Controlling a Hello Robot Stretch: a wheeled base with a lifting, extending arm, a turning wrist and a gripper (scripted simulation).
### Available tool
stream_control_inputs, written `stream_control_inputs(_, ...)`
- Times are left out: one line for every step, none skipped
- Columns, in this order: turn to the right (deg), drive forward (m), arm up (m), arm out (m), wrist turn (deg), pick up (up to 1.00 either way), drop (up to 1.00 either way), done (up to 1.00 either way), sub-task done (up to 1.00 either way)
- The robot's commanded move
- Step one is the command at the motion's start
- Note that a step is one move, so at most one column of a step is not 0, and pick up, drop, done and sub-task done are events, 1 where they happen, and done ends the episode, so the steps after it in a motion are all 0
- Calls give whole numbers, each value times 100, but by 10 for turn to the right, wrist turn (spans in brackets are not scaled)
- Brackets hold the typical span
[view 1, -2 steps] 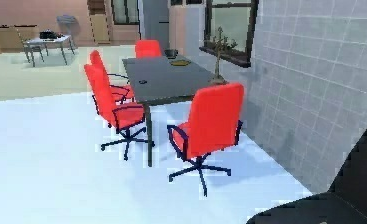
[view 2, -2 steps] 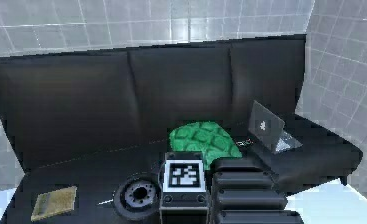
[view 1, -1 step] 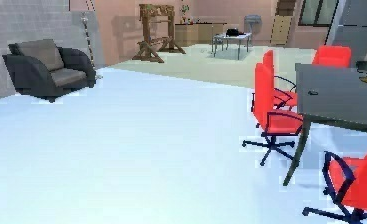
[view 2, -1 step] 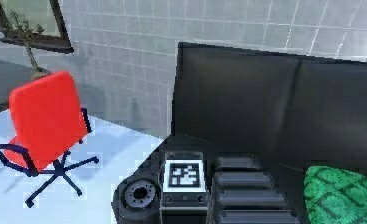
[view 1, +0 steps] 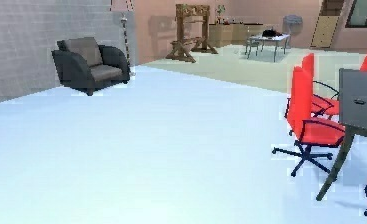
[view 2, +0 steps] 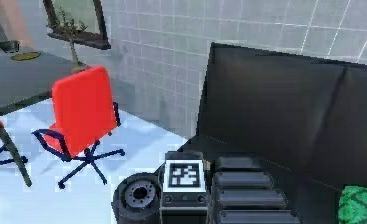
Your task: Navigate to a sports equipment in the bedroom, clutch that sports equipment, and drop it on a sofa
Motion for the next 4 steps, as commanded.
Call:
stream_control_inputs(450, 0, 0, 0, 0, 0, 0, 0, 0)
stream_control_inputs(450, 0, 0, 0, 0, 0, 0, 0, 0)
stream_control_inputs(30, 0, 0, 0, 0, 0, 0, 0, 0)
stream_control_inputs(-450, 0, 0, 0, 0, 0, 0, 0, 0)
